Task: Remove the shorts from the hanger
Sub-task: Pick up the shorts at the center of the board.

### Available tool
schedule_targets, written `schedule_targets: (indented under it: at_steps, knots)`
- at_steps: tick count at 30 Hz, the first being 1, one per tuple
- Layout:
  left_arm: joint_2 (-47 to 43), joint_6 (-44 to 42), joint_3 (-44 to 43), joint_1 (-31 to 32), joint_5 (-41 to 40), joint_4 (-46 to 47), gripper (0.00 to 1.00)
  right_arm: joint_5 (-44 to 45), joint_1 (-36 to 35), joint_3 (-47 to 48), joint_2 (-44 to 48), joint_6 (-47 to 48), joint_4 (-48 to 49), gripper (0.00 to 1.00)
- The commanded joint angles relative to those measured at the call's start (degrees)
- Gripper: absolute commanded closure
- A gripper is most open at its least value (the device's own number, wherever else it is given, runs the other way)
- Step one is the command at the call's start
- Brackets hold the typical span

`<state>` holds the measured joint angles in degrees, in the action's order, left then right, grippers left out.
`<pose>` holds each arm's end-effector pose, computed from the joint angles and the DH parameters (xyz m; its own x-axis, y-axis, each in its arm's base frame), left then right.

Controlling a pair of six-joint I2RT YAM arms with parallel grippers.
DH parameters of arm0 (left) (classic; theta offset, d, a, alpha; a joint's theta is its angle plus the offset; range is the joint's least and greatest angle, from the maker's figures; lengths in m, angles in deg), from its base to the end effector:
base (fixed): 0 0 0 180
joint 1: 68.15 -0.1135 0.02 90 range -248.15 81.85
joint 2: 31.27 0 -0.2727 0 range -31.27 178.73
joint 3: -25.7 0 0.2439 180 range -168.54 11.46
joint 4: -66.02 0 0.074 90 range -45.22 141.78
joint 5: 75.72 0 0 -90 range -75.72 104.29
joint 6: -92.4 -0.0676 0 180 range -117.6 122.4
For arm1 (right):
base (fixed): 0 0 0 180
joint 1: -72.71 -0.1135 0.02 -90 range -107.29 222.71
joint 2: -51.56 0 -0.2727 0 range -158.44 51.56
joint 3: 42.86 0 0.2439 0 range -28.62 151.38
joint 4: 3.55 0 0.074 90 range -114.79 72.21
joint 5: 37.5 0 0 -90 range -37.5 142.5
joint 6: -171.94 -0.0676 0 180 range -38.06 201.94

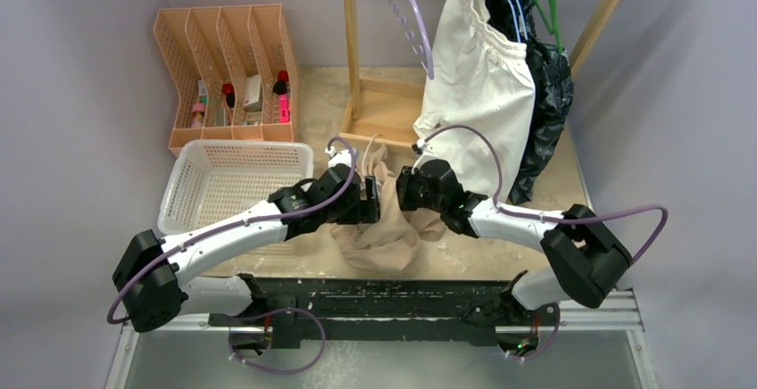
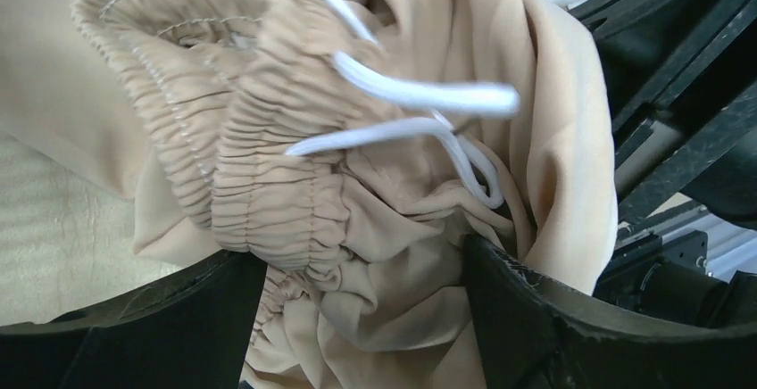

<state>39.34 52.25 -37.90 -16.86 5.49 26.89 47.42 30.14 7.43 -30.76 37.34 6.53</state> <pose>0.1764 -0.2035 0.2394 -0.8296 -0.1728 -0.5310 0.1099 0.8818 -0.4586 0.2327 0.2218 0.2016 -0.7116 0.2960 -0.6372 -0.3296 0.6603 0.6748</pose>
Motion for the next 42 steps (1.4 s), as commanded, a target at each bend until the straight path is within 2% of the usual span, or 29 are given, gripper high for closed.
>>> schedule_targets:
  at_steps: [1,5,10,12,18,23,27,29,32,36,42]
  knots:
    - [0.7,-2.6,-0.9,2.6,-5.5,2.2,0.18,3.3,0.3,1.8,4.0,-1.8,-6.0,0.88]
    - [3.3,-2.2,-0.3,2.6,-6.7,7.4,0.13,9.9,0.3,1.6,10.8,-1.7,-17.9,0.80]
    - [5.2,0.6,-1.8,2.6,-15.2,6.1,0.13,20.0,0.4,4.5,22.6,0.6,-33.6,0.54]
    - [4.4,1.4,-1.8,2.5,-18.4,6.0,0.12,22.3,0.4,5.4,27.7,1.7,-37.6,0.47]
    - [5.3,-5.1,-5.1,2.5,-12.1,8.6,0.07,23.7,0.5,6.9,37.0,1.2,-43.5,0.46]
    - [6.2,-7.5,-5.9,2.9,-5.9,13.9,0.06,25.0,0.5,3.7,44.1,0.0,-41.7,0.46]
    - [13.2,-9.0,-10.1,3.0,-4.7,9.2,0.06,23.8,0.5,2.4,46.6,-0.6,-40.1,0.45]
    - [17.9,-9.3,-11.6,3.6,-6.2,7.2,0.06,23.0,0.5,2.1,45.9,-0.5,-39.3,0.44]
    - [24.3,-9.2,-13.6,5.6,-15.9,3.1,0.06,21.6,0.5,2.0,43.7,-0.5,-38.2,0.44]
    - [31.9,-9.6,-18.3,8.3,-20.6,-2.7,0.05,20.7,0.5,2.1,40.9,-0.4,-37.8,0.44]
    - [39.0,-5.3,-16.8,11.4,-23.9,-5.7,0.04,27.0,0.5,2.3,40.3,-3.8,-40.5,0.44]
